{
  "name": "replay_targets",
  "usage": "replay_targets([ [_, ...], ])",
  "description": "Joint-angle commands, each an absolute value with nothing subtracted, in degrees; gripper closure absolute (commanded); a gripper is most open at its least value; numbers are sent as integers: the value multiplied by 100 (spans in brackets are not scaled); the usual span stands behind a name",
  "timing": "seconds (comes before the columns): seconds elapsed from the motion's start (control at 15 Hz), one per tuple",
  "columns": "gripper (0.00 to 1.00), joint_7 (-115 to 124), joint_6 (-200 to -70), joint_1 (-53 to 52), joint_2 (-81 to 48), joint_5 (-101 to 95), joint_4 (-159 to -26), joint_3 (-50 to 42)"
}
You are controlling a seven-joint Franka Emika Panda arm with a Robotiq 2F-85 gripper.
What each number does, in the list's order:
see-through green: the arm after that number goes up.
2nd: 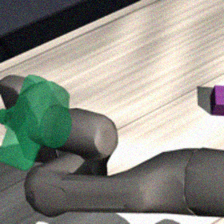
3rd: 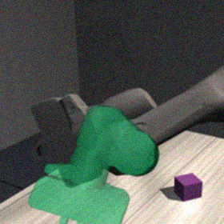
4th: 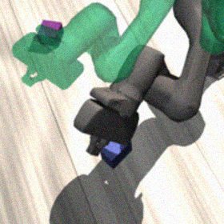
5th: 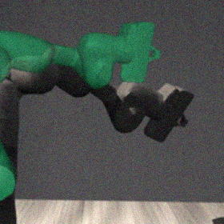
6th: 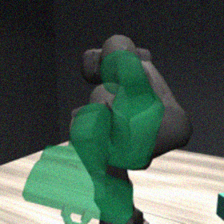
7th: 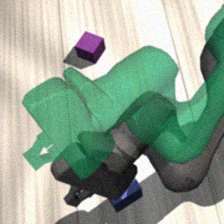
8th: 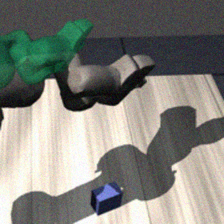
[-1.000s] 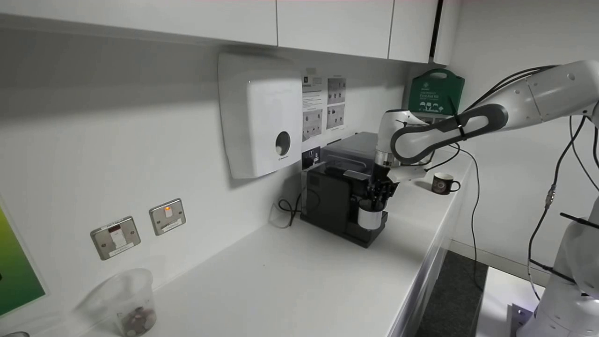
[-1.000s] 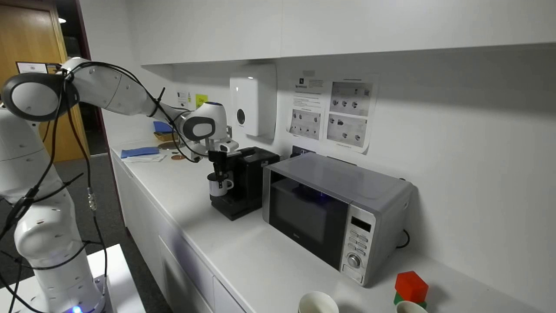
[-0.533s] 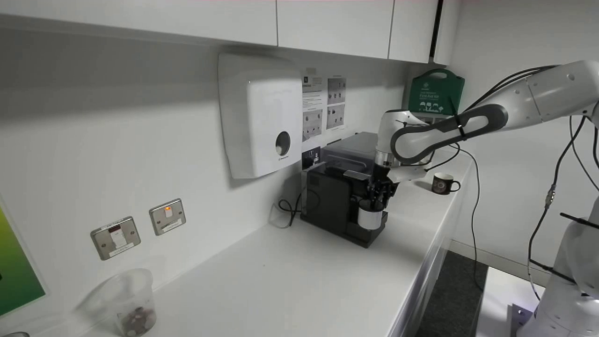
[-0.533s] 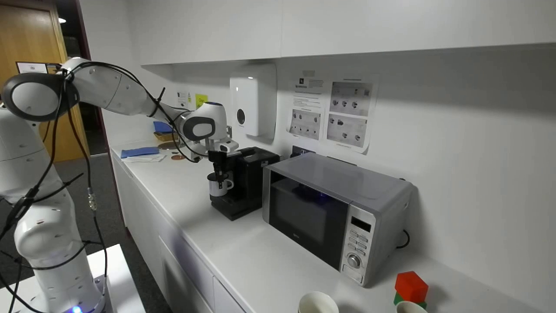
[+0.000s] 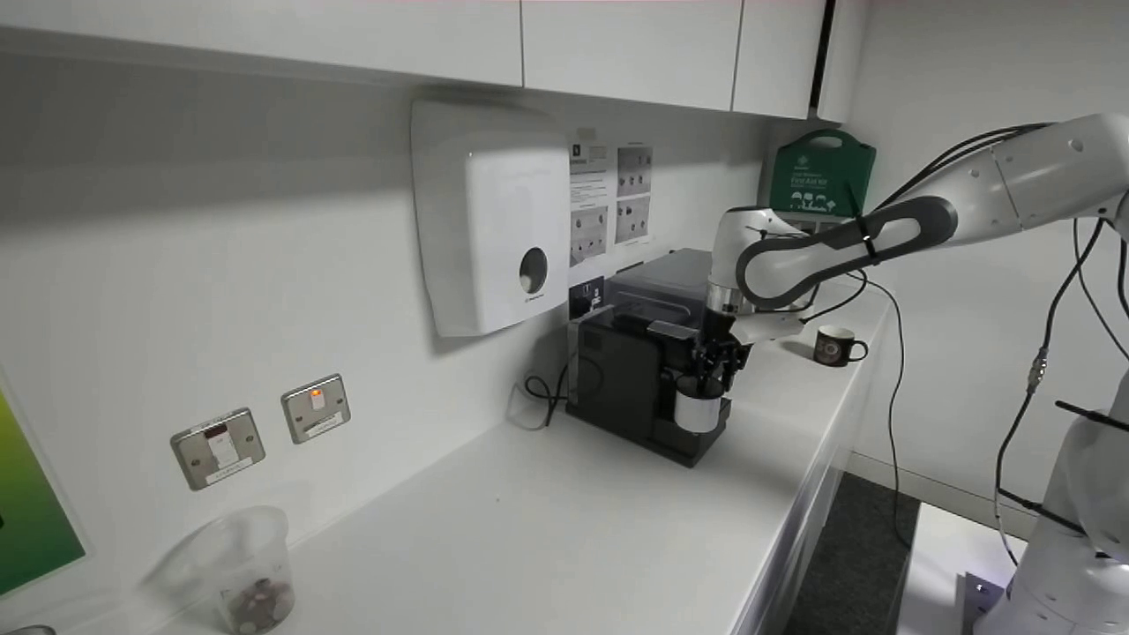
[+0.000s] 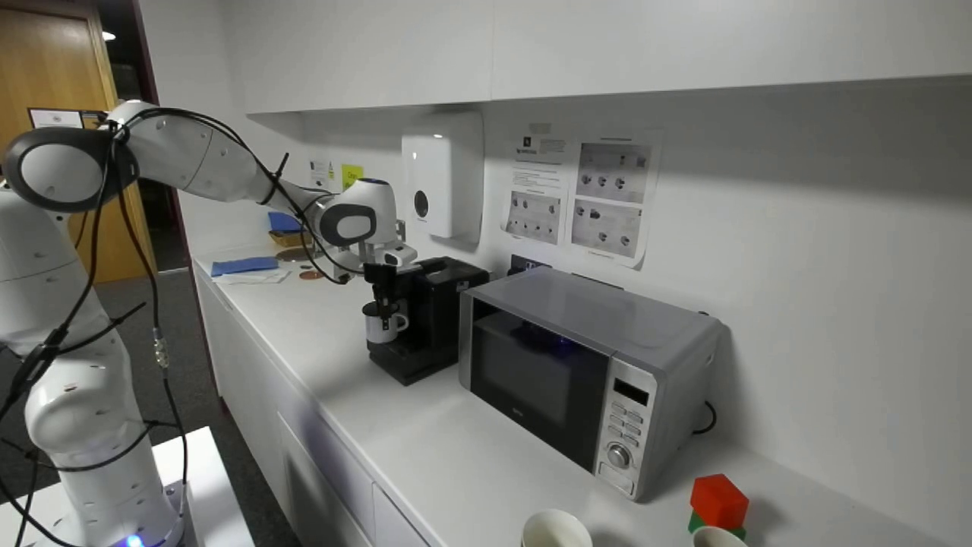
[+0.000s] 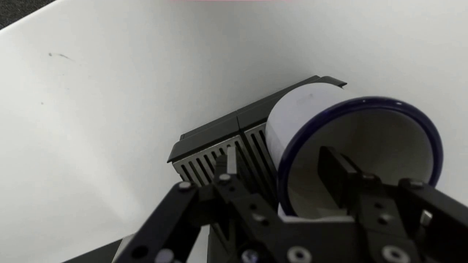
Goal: Put the cup on the coffee maker and then remove it and put it back on the table
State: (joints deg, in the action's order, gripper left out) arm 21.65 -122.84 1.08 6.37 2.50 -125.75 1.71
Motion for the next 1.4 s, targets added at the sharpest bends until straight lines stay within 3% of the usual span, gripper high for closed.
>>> replay_targets([
  [0.0,34,2182,-12146,101,684,193,-12506,156],
  [0.2,9,2126,-12167,95,729,233,-12551,151],
  [0.33,0,2105,-12167,95,731,251,-12560,147],
  [1.33,0,2070,-12205,91,859,262,-12640,146],
])
